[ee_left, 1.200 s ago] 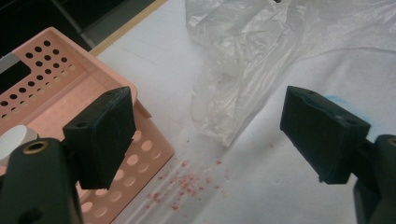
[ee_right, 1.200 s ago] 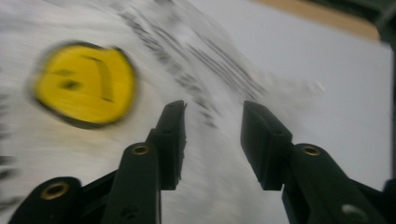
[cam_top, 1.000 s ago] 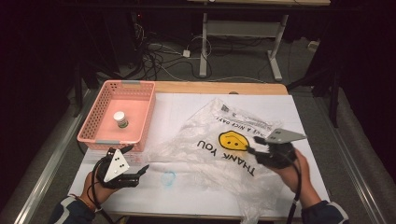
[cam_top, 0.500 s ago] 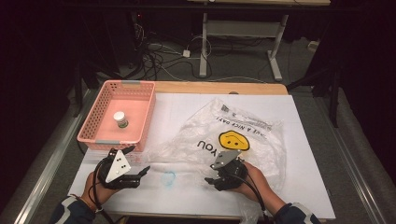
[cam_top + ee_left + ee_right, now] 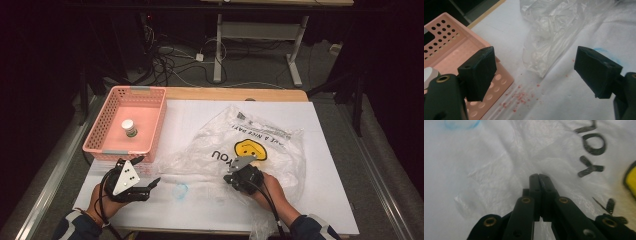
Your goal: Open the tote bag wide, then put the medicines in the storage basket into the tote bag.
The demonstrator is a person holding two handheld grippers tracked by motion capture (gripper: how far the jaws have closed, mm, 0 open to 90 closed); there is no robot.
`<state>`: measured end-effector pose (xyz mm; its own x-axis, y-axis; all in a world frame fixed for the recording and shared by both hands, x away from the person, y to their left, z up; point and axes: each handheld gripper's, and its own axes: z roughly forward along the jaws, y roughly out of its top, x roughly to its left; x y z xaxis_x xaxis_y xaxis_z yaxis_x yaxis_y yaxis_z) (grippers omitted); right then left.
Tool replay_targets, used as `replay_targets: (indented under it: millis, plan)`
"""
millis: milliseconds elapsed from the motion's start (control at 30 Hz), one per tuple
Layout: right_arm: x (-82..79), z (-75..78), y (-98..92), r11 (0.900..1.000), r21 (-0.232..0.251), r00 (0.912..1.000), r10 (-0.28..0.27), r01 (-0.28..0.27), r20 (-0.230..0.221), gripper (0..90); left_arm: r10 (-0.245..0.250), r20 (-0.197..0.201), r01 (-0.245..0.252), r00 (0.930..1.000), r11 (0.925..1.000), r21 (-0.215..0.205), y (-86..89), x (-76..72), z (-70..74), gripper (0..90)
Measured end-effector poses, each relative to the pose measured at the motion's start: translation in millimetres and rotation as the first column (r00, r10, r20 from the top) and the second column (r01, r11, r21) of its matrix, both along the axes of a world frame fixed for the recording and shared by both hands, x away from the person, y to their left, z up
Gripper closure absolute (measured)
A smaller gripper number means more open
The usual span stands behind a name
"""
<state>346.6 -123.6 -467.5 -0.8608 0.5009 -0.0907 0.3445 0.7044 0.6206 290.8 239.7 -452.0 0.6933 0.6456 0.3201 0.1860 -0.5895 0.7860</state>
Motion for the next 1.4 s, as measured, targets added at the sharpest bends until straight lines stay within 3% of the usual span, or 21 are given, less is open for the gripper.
replay_targets:
  millis: [67,167,333,400,433,567,633,667,800,833,1000,1100,1133,1167,1200,1267,1300,1333,1367,1400]
  plan:
    - [3.1,11.8,-3.1,0.998,0.049,0.9983,-0.042,0.040,0.041,90.0,0.008,0.007,-0.008,0.9999,1.0000,-0.006,1.9,0.6,2.3,17.6]
    - [5.1,27.0,-5.3,0.995,0.079,0.9911,-0.071,0.063,0.112,90.0,0.013,0.013,-0.013,0.9998,0.9997,-0.018,3.9,1.1,4.7,17.5]
    - [11.1,48.7,-10.5,0.984,0.149,0.9792,-0.118,0.093,0.165,90.0,0.040,0.026,-0.039,0.9989,0.9985,-0.038,10.5,3.8,12.3,17.6]
    - [16.6,63.7,-14.6,0.976,0.184,0.9643,-0.153,0.113,0.216,90.0,0.064,0.025,-0.063,0.9976,0.9968,-0.050,14.5,6.8,16.6,17.7]
    - [18.4,68.0,-16.1,0.973,0.200,0.9609,-0.163,0.119,0.224,90.0,0.096,0.028,-0.094,0.9950,0.9938,-0.059,19.7,11.9,22.2,17.6]
    - [28.1,80.4,-19.4,0.960,0.247,0.9492,-0.194,0.131,0.248,90.0,0.131,0.023,-0.129,0.9911,0.9881,-0.085,28.6,20.0,31.1,17.5]
    - [29.8,82.7,-19.2,0.959,0.251,0.9468,-0.197,0.132,0.255,90.0,0.150,0.009,-0.148,0.9886,0.9841,-0.097,34.5,25.5,36.8,17.5]
    - [32.1,86.8,-18.6,0.956,0.261,0.9391,-0.208,0.135,0.273,90.0,0.158,0.004,-0.157,0.9874,0.9821,-0.105,37.2,28.6,39.2,17.1]
    - [34.7,91.8,-17.6,0.951,0.279,0.9306,-0.219,0.136,0.293,90.0,0.201,0.016,-0.200,0.9794,0.9776,-0.067,44.1,44.1,48.8,16.7]
    - [35.2,94.9,-16.7,0.949,0.286,0.9225,-0.227,0.137,0.312,90.0,0.206,0.017,-0.205,0.9783,0.9771,-0.056,45.2,48.8,51.2,16.7]
    - [35.4,102.8,-18.3,0.943,0.304,0.9096,-0.242,0.138,0.338,90.0,0.237,-0.016,-0.238,0.9713,0.9711,-0.022,54.1,79.2,65.4,16.8]
    - [35.5,106.4,-20.6,0.940,0.312,0.9035,-0.250,0.140,0.348,90.0,0.271,-0.068,-0.269,0.9602,0.9625,0.038,57.9,105.0,66.9,16.8]
    - [36.3,109.6,-23.9,0.934,0.329,0.9002,-0.256,0.137,0.352,90.0,0.286,-0.087,-0.281,0.9542,0.9576,0.061,59.0,114.1,65.9,16.9]
    - [37.0,110.5,-25.3,0.932,0.335,0.8987,-0.258,0.136,0.354,90.0,0.297,-0.153,-0.286,0.9427,0.9544,0.085,61.8,132.7,62.7,16.9]
    - [38.1,111.0,-26.6,0.933,0.335,0.8972,-0.258,0.134,0.358,90.0,0.297,-0.153,-0.286,0.9427,0.9544,0.085,61.8,132.7,62.7,17.0]
    - [40.8,111.4,-28.4,0.930,0.342,0.8983,-0.260,0.134,0.354,90.0,0.322,-0.204,-0.300,0.9245,0.9449,0.131,62.1,150.8,57.9,17.0]
    - [42.4,111.3,-29.2,0.927,0.349,0.8995,-0.262,0.135,0.350,90.0,0.336,-0.234,-0.300,0.9124,0.9374,0.178,62.0,160.0,55.5,17.6]
    - [43.8,111.0,-30.1,0.926,0.354,0.9020,-0.261,0.133,0.344,90.0,0.373,-0.255,-0.306,0.8922,0.9141,0.265,61.4,176.3,50.3,18.1]
    - [44.9,110.3,-30.8,0.924,0.359,0.9043,-0.260,0.132,0.338,90.0,0.390,-0.275,-0.313,0.8790,0.9066,0.283,62.3,183.4,48.4,20.1]
    - [46.0,109.6,-31.4,0.923,0.361,0.9075,-0.258,0.131,0.332,90.0,0.390,-0.275,-0.313,0.8790,0.9066,0.283,62.3,183.4,48.4,22.0]
